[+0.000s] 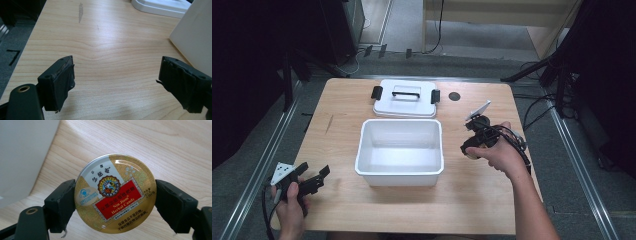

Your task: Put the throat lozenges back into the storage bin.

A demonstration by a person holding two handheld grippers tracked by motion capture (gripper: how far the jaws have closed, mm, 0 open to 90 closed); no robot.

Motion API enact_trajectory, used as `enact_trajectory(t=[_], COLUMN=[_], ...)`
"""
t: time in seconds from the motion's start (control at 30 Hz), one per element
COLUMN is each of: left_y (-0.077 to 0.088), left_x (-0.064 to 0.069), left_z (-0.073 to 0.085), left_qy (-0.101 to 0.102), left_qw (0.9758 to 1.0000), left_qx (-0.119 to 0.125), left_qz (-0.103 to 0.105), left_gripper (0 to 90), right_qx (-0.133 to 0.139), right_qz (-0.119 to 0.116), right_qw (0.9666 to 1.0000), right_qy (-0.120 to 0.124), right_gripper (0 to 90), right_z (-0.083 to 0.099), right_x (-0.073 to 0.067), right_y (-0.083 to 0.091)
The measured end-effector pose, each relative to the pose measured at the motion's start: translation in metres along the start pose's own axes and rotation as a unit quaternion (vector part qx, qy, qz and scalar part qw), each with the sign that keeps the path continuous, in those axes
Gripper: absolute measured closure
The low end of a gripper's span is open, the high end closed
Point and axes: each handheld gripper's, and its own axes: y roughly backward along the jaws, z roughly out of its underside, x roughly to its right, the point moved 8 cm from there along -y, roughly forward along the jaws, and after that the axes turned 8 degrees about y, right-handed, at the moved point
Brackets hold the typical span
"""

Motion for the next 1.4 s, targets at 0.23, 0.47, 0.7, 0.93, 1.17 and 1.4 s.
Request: enact_trajectory(t=[0.23, 0.47, 0.7, 0.93, 1.17, 1.4], left_y=[0.0, 0.0, 0.0, 0.0, -0.001, -0.001], left_x=[0.0, 0.0, 0.0, 0.0, 0.001, 0.001], left_z=[0.0, 0.0, 0.0, 0.0, 0.0, 0.0], left_qy=[0.0, 0.0, 0.0, -0.002, 0.0, 0.0], left_qw=[1.0, 1.0, 1.0, 1.0, 1.0, 1.0], left_qx=[0.0, 0.0, 0.0, 0.0, 0.0, 0.0], left_qz=[0.0, 0.001, 0.001, 0.002, 0.002, 0.003], left_gripper=[13.9, 13.8, 13.9, 13.9, 13.9, 13.9], right_qx=[0.007, 0.013, 0.02, 0.025, 0.031, 0.037], right_qz=[0.001, 0.004, 0.006, 0.008, 0.01, 0.005], right_qw=[0.9999, 0.9995, 0.9989, 0.9979, 0.9967, 0.9955], right_qy=[0.014, 0.029, 0.041, 0.059, 0.074, 0.087], right_gripper=[21.2, 21.2, 21.2, 21.2, 21.2, 21.2], right_z=[-0.012, -0.021, -0.031, -0.041, -0.049, -0.056], right_x=[-0.009, -0.012, -0.019, -0.03, -0.04, -0.052], right_y=[0.015, 0.026, 0.038, 0.046, 0.053, 0.056])
